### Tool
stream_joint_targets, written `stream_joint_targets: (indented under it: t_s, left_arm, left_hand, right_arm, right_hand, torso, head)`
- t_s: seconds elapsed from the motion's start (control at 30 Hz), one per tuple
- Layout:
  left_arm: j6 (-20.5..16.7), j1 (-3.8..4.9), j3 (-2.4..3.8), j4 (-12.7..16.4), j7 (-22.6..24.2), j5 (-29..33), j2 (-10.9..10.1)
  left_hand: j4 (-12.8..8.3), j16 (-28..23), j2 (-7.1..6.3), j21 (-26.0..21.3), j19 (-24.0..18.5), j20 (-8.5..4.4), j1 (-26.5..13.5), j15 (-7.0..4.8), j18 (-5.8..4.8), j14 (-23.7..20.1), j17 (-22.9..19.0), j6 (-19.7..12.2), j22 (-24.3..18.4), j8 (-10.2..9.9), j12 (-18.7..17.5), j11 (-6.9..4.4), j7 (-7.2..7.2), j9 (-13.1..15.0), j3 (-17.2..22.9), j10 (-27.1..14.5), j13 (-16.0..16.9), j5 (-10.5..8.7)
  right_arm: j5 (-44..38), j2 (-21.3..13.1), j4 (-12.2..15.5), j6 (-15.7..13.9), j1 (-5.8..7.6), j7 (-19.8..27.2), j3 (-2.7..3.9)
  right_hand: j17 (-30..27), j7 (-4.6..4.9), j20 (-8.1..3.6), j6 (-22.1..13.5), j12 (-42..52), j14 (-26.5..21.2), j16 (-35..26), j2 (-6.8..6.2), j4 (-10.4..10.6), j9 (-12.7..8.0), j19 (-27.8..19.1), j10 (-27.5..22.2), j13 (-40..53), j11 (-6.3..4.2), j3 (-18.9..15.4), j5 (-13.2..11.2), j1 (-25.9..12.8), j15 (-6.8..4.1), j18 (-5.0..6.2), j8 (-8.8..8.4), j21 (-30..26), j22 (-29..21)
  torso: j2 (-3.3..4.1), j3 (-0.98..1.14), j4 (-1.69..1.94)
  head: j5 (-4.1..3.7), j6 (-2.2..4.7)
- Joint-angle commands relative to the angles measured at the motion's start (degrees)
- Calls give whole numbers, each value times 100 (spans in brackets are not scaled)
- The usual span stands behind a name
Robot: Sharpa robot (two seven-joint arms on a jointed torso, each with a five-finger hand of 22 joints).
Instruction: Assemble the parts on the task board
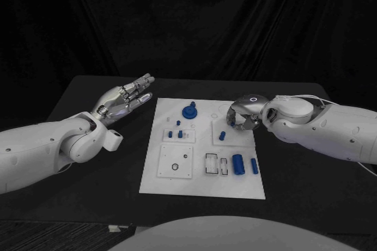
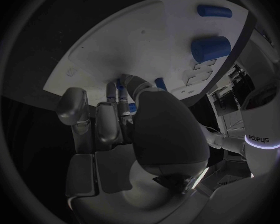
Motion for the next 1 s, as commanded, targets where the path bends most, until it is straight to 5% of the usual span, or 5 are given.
stream_joint_targets:
  t_s: [0.03, 0.23, 0.57, 0.83, 1.0]
  left_arm:
    - [107, -11, 6, -2, 822, 50, 13]
    - [109, -16, 5, -1, 846, 50, 14]
    - [128, -23, 5, -24, 822, 50, 24]
    - [179, -38, 5, -62, 793, 50, 37]
    - [205, -61, 5, -79, 797, 50, 46]
  left_hand:
    - [-39, -17, 8, 32, 44, 9, 64, 39, 63, 8, -2, 52, 43, 39, 40, 60, 5, 8, 3, 3, 7, 43]
    - [-64, -8, 28, 63, 113, 15, 131, 64, 56, 33, 6, 119, 115, 49, 68, 89, 32, 15, 11, 25, 13, 103]
    - [-67, -5, 65, 74, 143, 19, 159, 82, 48, 45, 10, 116, 137, 46, 72, 110, 49, 14, 22, 31, 13, 175]
    - [-90, -2, 103, 94, 201, 23, 217, 101, 37, 57, 13, 93, 180, 41, 77, 137, 65, 11, 37, 39, 15, 352]
    - [-98, 5, 108, 110, 237, 23, 235, 109, 39, 77, 19, 103, 216, 43, 103, 151, 74, 13, 39, 57, 21, 380]
  right_arm:
    - [-47, 1, -26, -188, -26, 123, 0]
    - [-47, -25, -25, -449, -31, 222, 0]
    - [-47, -163, 102, -871, 15, 254, 0]
    - [-47, -372, 461, -934, 274, 115, 0]
    - [-47, -563, 945, -803, 462, -20, 0]
  right_hand:
    - [-13, 21, -45, 32, 78, -5, -39, 78, -76, 89, -1, 87, 33, -31, 29, -13, 42, -62, 102, 90, -17, 726]
    - [-32, 101, -79, 161, 173, -2, -54, 143, -172, 249, 8, 245, 70, -75, 102, 17, 83, -97, 98, 278, -1, 733]
    - [-192, 135, -94, 186, 195, -46, -158, 192, -241, 334, -14, 327, 73, -76, 163, 9, 138, -107, 109, 357, -68, 716]
    - [-305, 160, -92, 159, 175, -77, -235, 193, -257, 356, -36, 351, 57, -52, 185, -39, 149, -96, 117, 360, -132, 700]
    - [-387, 179, -84, 131, 151, -103, -295, 197, -263, 362, -60, 356, 42, -34, 204, -62, 154, -82, 125, 350, -194, 685]
  torso:
    - [-2, -1, 0]
    - [-1, -2, 2]
    - [-7, -5, -1]
    - [-15, -11, -3]
    - [-15, -15, 4]
  head:
    - [21, 1]
    - [42, 1]
    - [77, 1]
    - [93, 1]
    - [75, 1]
